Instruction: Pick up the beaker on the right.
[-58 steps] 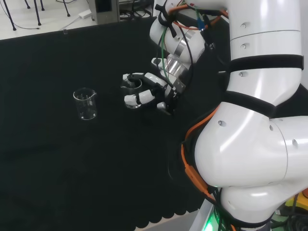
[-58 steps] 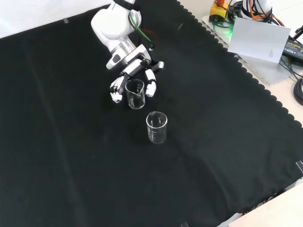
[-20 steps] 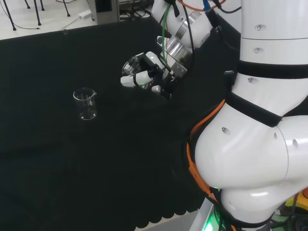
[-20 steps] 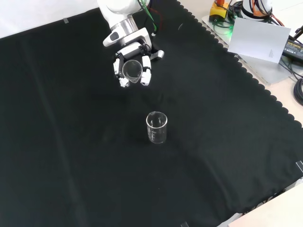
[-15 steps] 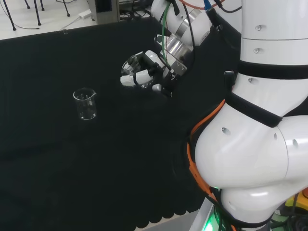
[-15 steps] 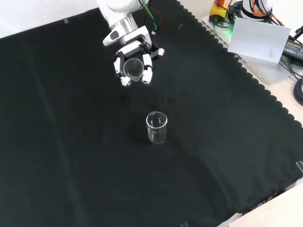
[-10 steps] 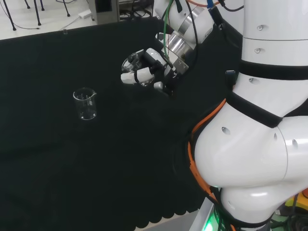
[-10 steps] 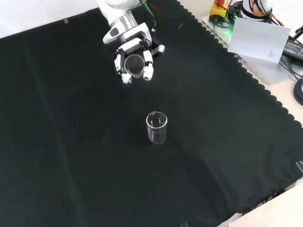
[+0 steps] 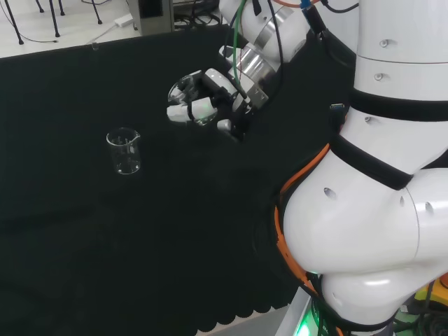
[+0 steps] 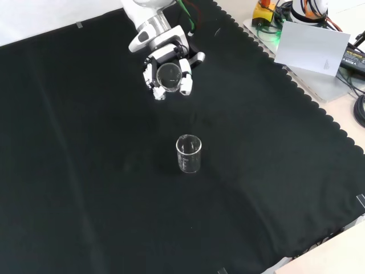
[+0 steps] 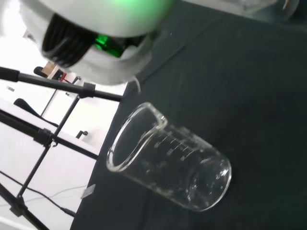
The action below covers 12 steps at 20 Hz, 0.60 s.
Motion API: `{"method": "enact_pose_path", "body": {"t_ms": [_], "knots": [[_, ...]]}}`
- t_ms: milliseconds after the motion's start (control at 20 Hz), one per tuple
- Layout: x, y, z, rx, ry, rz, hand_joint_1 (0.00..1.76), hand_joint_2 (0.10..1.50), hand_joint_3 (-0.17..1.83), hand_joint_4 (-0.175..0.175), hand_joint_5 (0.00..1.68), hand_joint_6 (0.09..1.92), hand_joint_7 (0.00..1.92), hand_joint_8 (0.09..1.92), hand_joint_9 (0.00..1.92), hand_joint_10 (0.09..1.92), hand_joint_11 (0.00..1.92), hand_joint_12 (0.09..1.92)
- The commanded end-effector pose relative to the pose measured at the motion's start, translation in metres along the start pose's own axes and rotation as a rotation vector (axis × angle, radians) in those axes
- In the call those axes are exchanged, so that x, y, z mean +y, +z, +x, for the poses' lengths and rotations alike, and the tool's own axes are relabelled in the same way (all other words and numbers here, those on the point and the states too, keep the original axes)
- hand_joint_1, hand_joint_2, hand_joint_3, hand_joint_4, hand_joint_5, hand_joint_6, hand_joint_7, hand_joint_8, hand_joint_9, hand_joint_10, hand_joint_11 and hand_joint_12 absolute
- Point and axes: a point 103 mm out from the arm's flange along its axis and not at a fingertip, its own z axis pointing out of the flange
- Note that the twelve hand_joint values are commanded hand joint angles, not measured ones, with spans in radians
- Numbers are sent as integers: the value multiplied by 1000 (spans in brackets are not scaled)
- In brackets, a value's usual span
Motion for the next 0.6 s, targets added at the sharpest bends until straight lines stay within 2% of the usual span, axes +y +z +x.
{"method": "enact_pose_path", "body": {"t_ms": [50,200,400,600], "knots": [[-2,15,19,-21,-22,9,1129,656,646,175,1296,630,1768,87,1685,150,1272,828],[-2,21,27,-25,-31,14,1129,656,646,175,1297,629,1768,87,1684,149,1272,827],[-7,-2,24,-14,-45,19,1130,655,646,175,1297,627,1769,87,1684,148,1272,827],[-7,3,28,-30,-50,28,1130,655,646,175,1298,625,1769,87,1684,147,1271,827]]}}
